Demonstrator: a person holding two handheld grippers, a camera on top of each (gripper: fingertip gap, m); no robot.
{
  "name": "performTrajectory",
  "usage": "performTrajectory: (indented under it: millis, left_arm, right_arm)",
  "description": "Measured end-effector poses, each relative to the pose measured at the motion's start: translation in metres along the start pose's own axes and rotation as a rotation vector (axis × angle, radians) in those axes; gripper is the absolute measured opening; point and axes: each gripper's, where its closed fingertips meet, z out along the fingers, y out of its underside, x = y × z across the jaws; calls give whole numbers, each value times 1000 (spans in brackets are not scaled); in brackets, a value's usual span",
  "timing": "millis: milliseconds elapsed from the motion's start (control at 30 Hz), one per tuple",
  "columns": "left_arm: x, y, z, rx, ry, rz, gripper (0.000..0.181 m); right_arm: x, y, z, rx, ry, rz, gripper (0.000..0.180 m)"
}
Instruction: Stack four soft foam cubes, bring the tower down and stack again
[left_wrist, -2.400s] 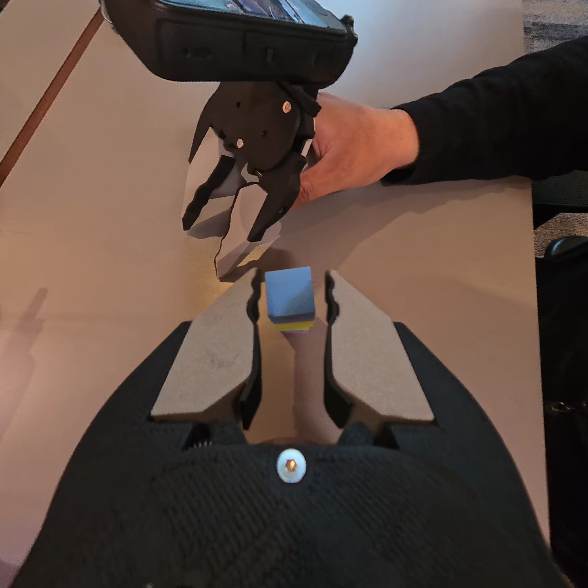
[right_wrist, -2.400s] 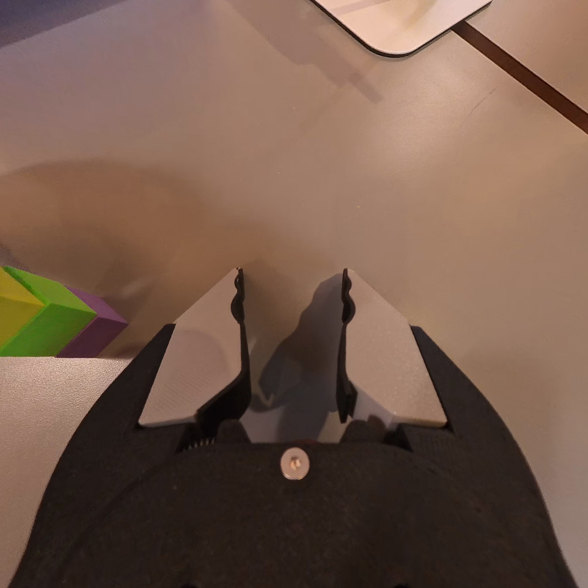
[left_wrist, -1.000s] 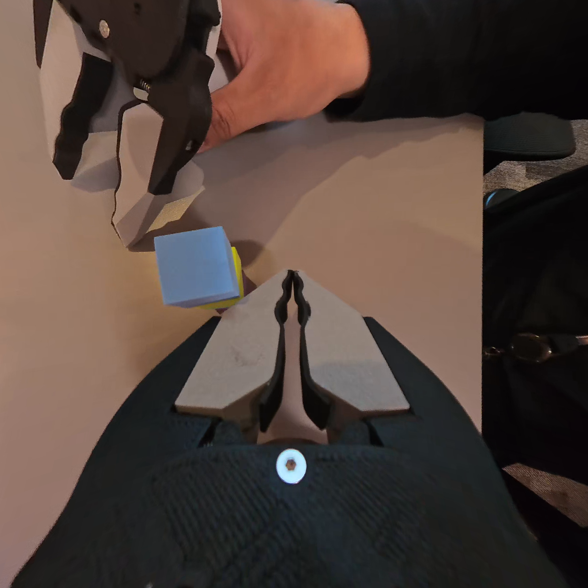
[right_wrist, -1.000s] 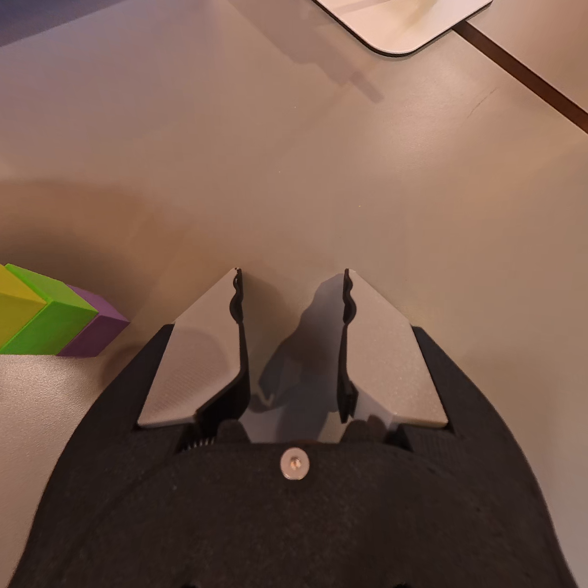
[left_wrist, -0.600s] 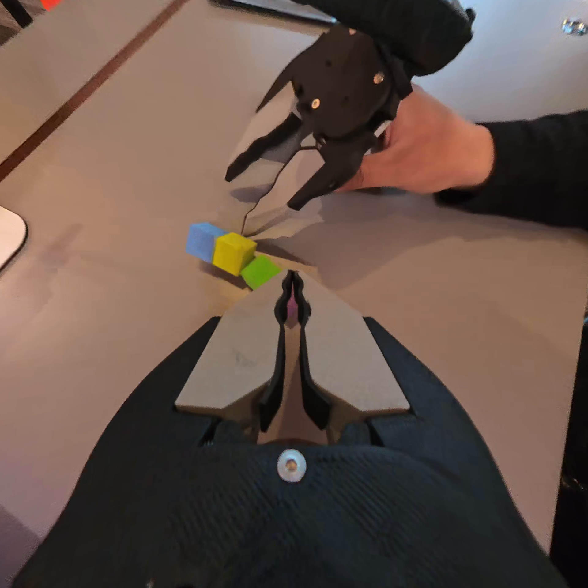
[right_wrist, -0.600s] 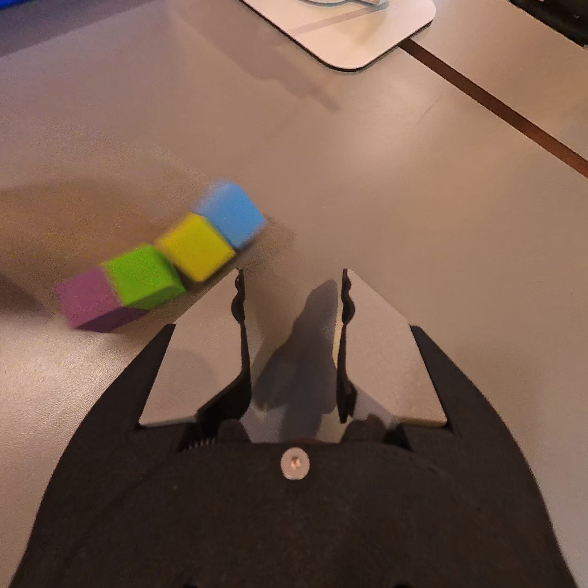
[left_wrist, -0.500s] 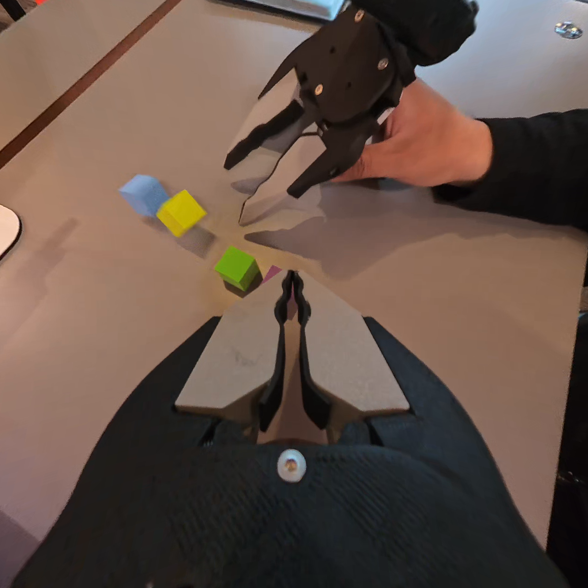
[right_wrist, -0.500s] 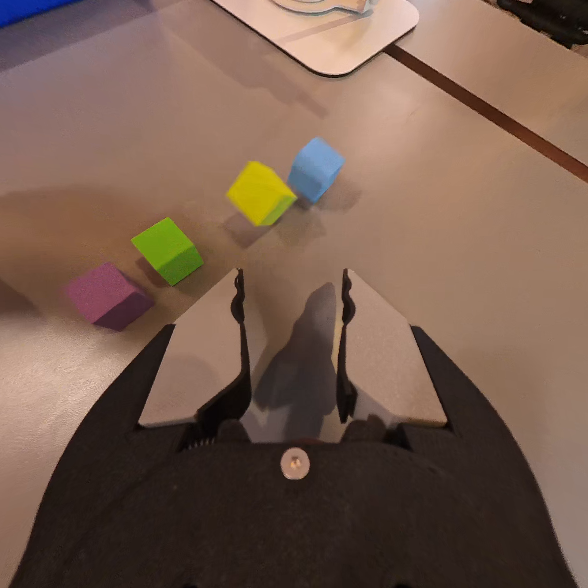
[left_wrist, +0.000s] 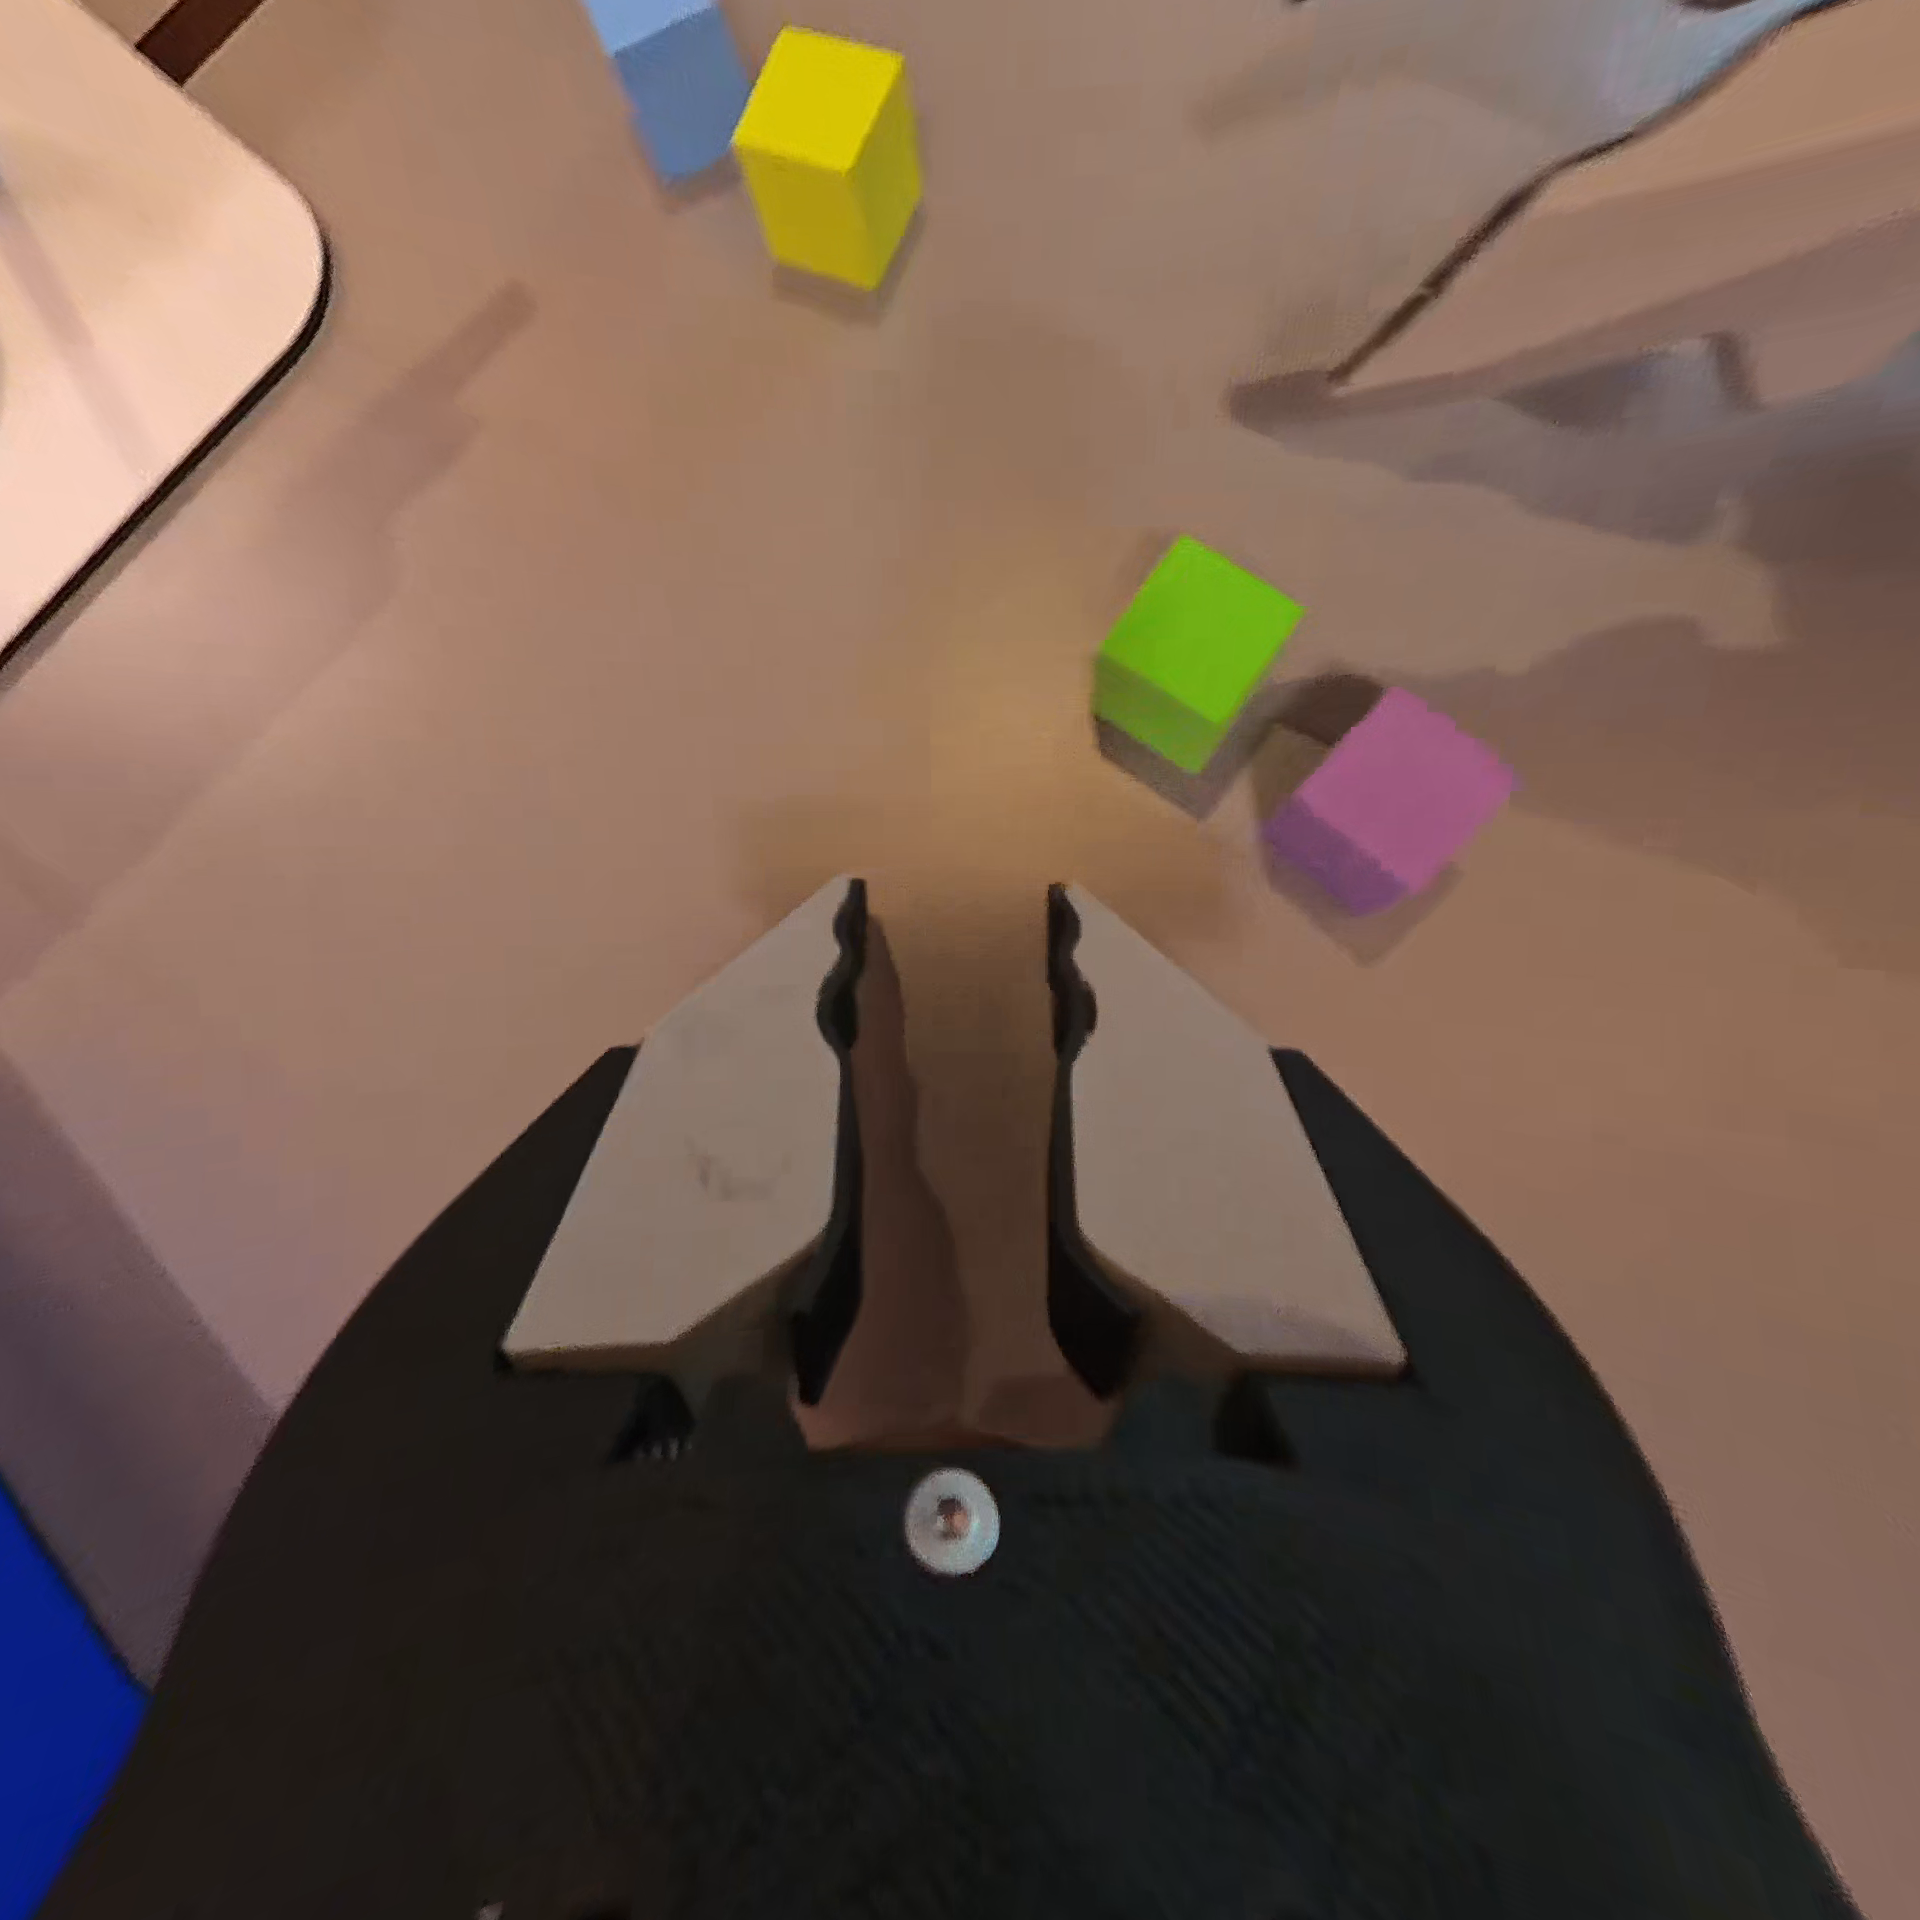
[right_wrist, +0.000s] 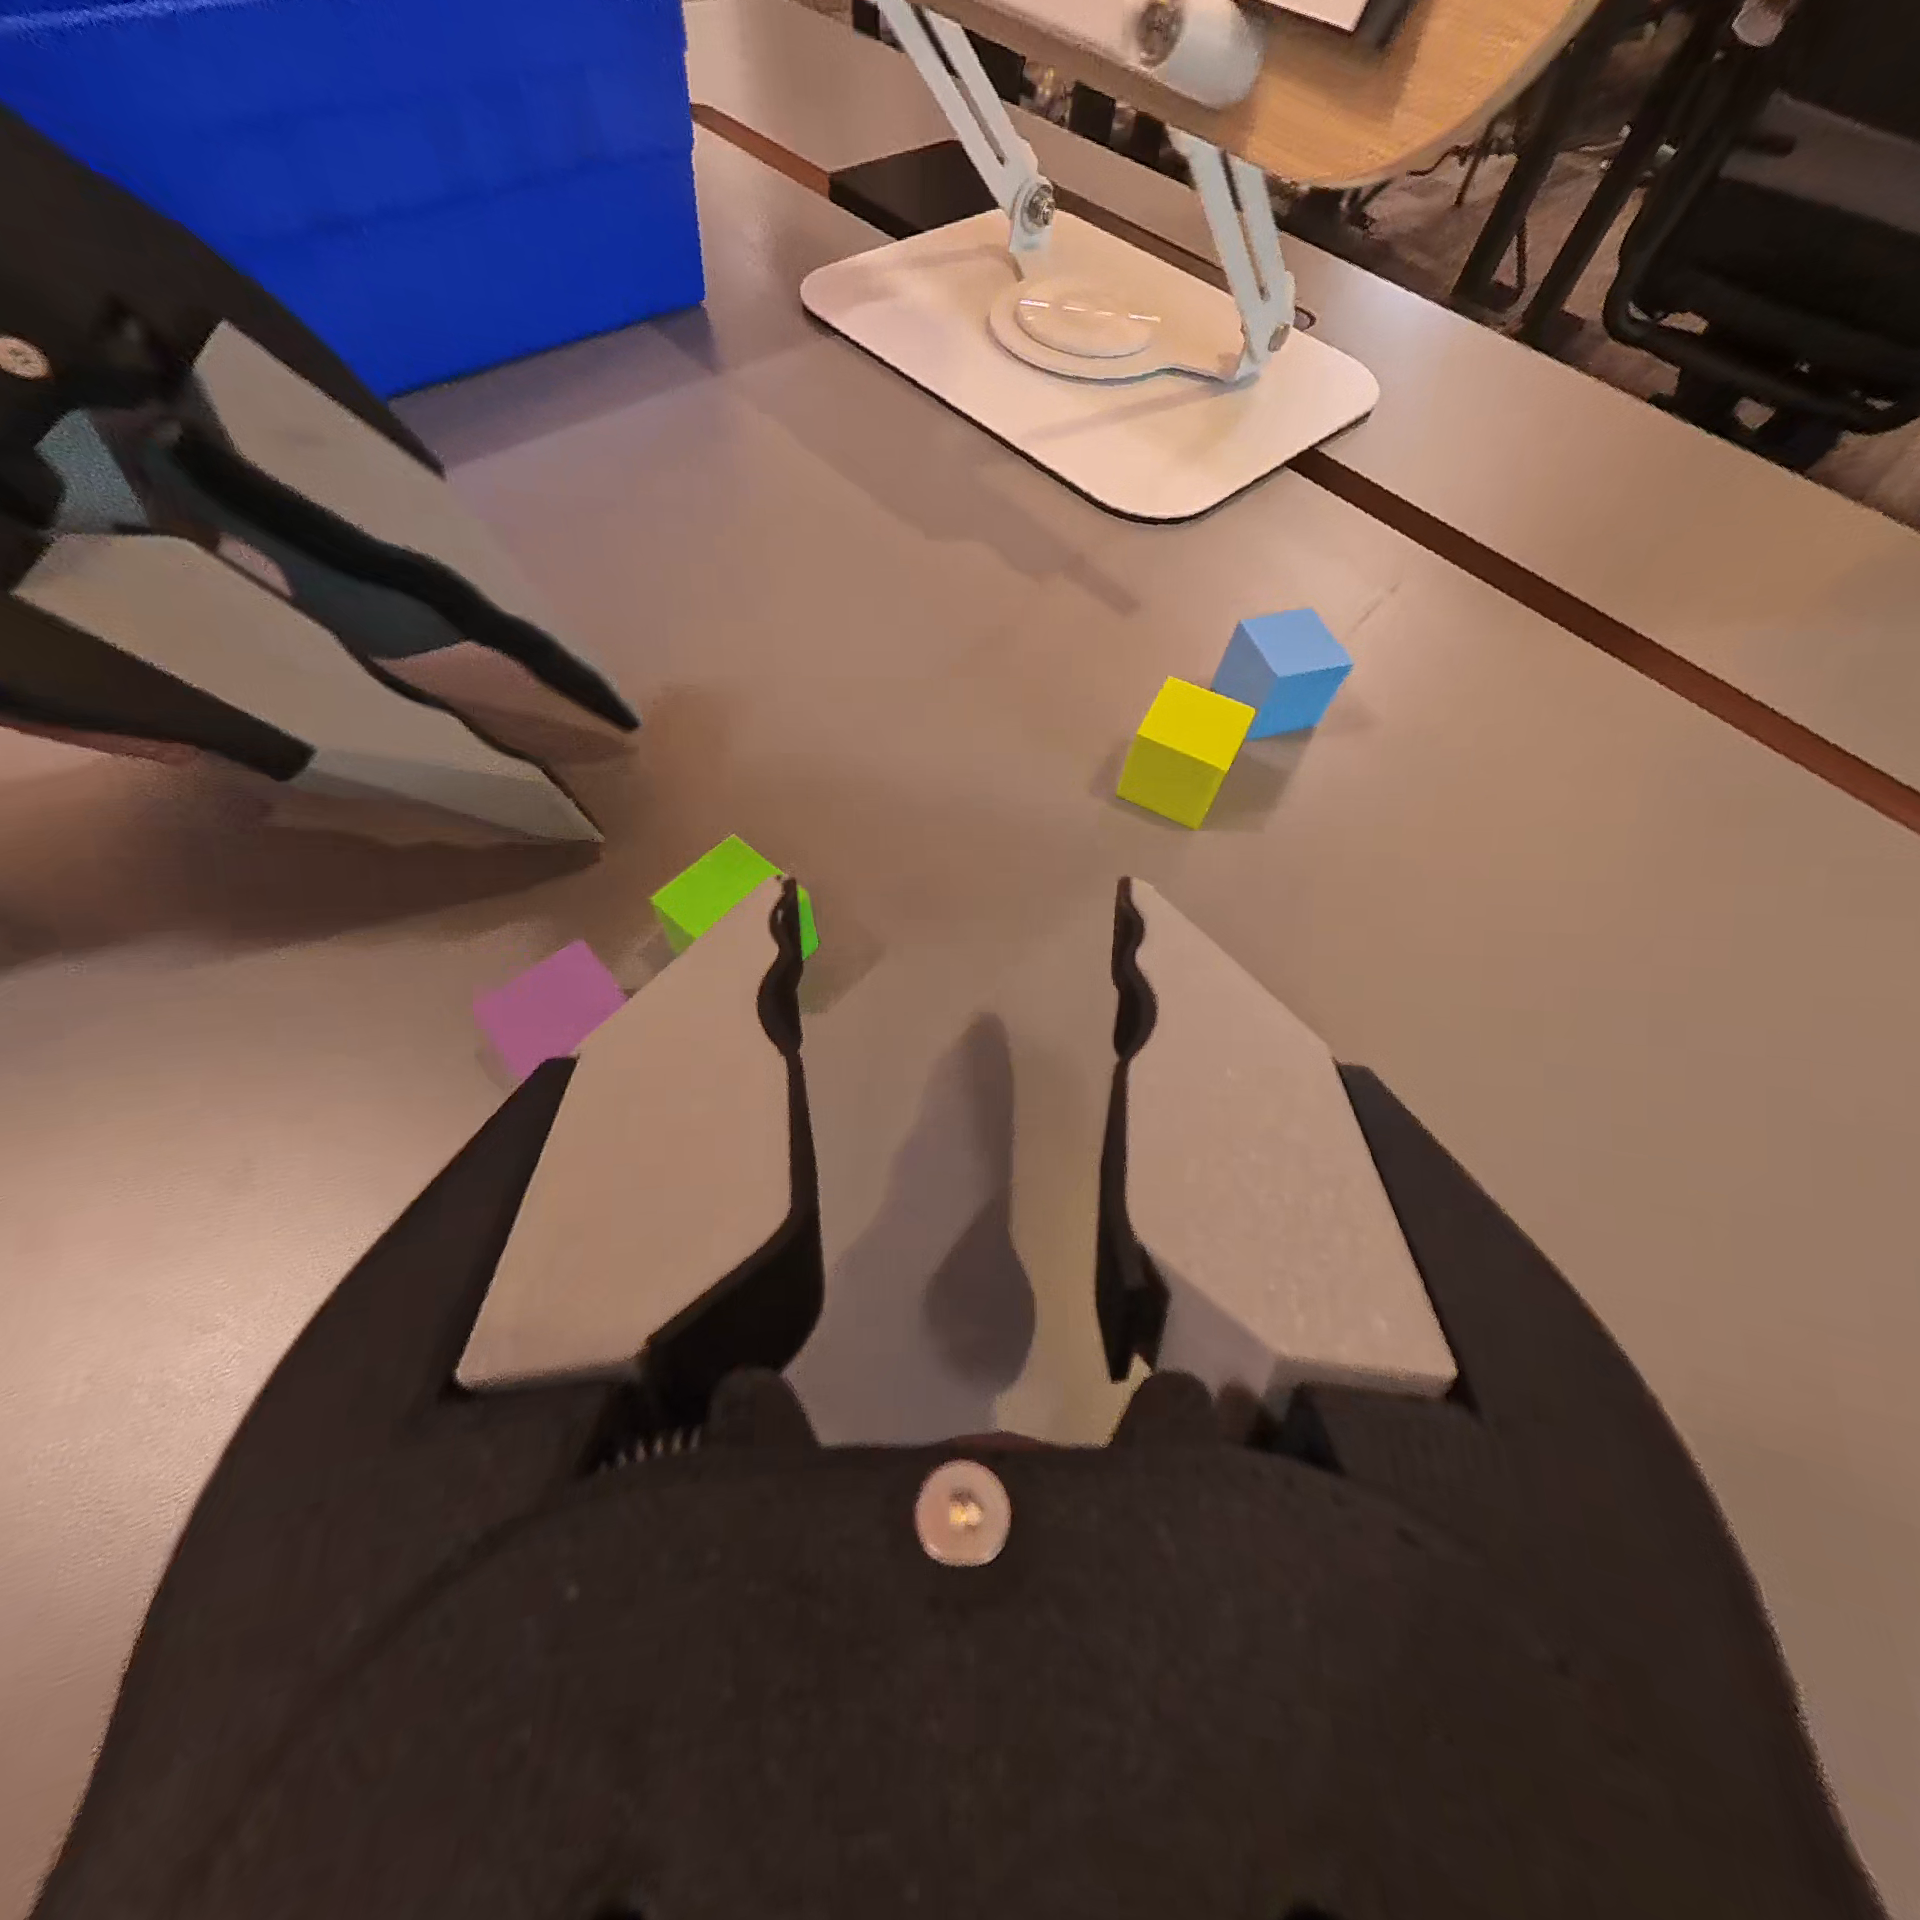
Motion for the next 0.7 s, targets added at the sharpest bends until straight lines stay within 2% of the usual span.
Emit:
performTrajectory:
  millis: [33, 167, 500, 700]
  left_arm:
    - [-4, 1, 2, 3, -10, -13, 39]
    - [-9, 0, 5, 36, -3, -71, 43]
    - [-21, 4, 5, 102, -9, -101, 59]
    - [-25, 5, 5, 129, 16, -127, 56]
  right_arm:
    - [-2, 0, 0, -2, 13, -18, 58]
    - [-6, 0, 1, -13, 57, -76, 58]
    - [-20, 2, -1, -6, 8, -132, 56]
    - [-22, 15, 7, -67, 26, -163, 56]
